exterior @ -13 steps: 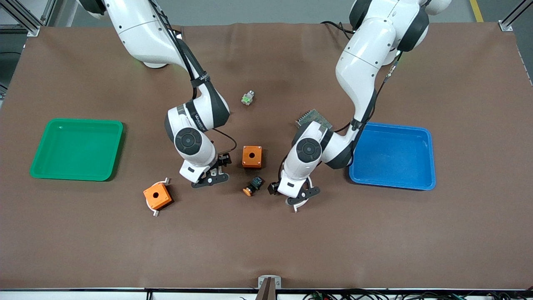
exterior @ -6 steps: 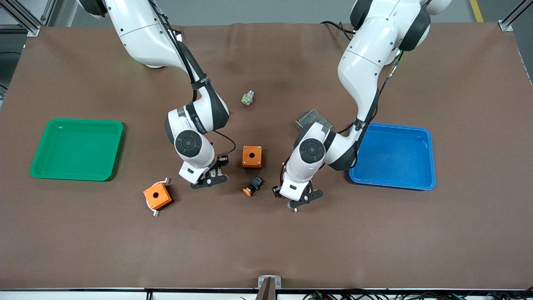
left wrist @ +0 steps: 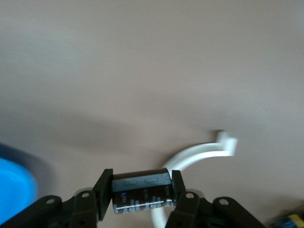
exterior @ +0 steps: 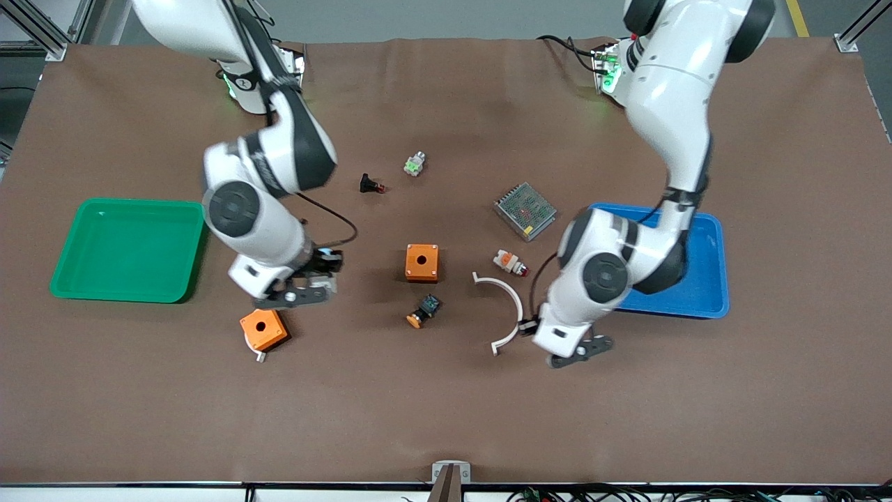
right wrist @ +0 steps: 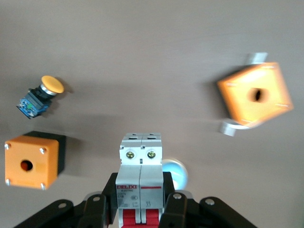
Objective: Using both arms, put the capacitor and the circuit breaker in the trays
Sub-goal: 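Carry the breaker to the green tray while the left gripper carries the capacitor, then lower and release the breaker while the left gripper releases the capacitor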
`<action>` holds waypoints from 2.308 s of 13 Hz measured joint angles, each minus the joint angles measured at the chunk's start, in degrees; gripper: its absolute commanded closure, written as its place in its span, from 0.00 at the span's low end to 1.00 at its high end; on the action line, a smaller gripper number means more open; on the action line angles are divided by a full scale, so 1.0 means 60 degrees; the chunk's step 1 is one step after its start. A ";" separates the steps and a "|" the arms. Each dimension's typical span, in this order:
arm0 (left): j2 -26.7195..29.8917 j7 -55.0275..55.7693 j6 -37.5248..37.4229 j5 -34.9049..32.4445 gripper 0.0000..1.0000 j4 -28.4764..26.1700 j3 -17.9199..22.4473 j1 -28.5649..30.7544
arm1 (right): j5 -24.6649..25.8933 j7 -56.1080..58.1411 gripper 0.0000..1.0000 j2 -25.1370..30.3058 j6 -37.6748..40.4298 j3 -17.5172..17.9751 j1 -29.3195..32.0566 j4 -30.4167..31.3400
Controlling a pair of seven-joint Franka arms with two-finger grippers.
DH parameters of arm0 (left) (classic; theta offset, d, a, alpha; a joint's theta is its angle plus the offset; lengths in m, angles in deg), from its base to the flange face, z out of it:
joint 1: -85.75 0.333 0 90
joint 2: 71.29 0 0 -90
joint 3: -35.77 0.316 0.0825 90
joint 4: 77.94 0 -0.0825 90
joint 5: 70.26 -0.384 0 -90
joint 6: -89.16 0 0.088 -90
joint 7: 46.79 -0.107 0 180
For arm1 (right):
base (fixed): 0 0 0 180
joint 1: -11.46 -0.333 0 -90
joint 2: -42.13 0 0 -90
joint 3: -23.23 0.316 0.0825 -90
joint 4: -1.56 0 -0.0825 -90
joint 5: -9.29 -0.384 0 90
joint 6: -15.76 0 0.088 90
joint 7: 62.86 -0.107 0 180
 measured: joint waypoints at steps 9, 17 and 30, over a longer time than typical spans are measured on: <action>0.1114 -0.5281 -0.2393 0.0005 0.97 -0.2441 -0.0048 0.2841 | 0.1106 0.2823 0.97 0.2358 -0.0360 -0.0246 0.2219 0.2746; 0.0487 -0.6005 -0.2364 -0.0122 0.39 -0.2621 -0.0139 0.2627 | 0.1229 0.6557 0.96 0.3084 -0.2189 -0.0276 0.5231 0.5574; 0.2292 -0.5767 -0.2370 -0.0480 0.00 -0.0937 -0.0011 0.2808 | 0.1286 0.8513 0.10 0.0746 -0.4506 -0.0049 0.6624 0.6075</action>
